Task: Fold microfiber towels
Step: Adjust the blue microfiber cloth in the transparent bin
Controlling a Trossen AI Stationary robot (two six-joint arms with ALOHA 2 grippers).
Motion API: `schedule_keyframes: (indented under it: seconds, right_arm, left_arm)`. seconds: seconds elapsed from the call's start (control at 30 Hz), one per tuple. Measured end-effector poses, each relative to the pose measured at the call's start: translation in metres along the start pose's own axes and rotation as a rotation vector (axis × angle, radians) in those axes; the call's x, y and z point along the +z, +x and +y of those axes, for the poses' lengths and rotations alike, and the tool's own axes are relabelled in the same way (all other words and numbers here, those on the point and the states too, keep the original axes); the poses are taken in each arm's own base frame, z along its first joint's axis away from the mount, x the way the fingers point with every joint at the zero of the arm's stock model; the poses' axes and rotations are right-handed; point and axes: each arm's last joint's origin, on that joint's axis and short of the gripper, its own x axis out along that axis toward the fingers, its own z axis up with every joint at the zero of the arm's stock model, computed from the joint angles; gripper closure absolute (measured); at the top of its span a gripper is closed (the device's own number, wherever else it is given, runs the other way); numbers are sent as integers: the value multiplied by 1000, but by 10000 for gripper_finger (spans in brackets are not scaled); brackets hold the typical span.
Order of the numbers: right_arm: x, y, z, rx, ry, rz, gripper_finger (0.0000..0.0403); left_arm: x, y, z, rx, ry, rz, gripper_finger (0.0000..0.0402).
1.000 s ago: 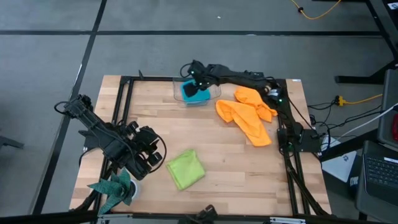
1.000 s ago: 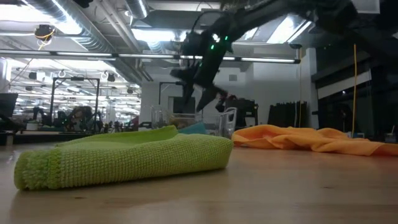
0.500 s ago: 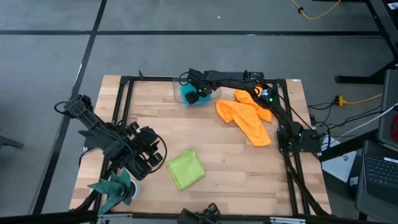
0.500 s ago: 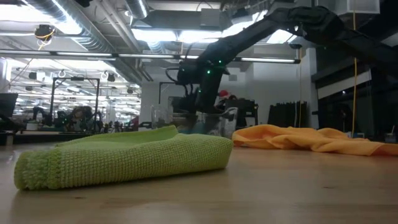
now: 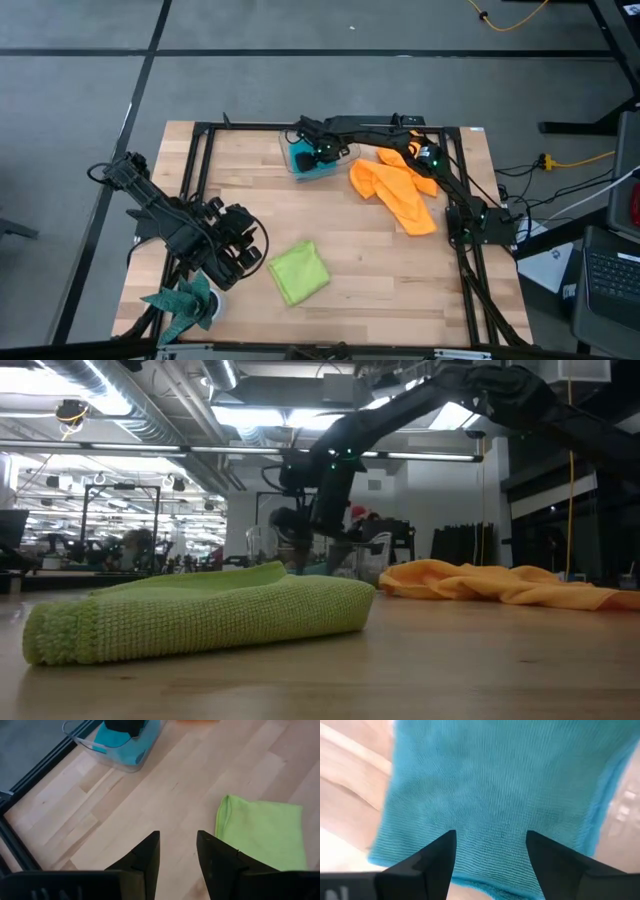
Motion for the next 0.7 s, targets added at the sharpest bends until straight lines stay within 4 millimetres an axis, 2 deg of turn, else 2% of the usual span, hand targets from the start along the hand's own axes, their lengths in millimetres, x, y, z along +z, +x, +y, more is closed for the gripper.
schedule_keyframes:
  seconds: [0.2,0.3,0.47,0.63,0.7]
  right_arm:
    - [9,-25,15,-27,-18,-141,160]
    - [16,-31,17,-49,-16,-250,160]
    - [21,-24,15,-65,-40,-286,160]
    - [19,-6,12,-100,-79,-245,160]
    - [20,-6,12,-97,-104,-252,160]
  left_arm:
    - [0,0,0,-1,0,0,280]
    - [0,0,0,-1,0,0,280]
    - [0,0,0,-1,-1,0,280]
    - [0,0,0,-1,-3,-5,280]
    - [0,0,0,-3,-12,-7,280]
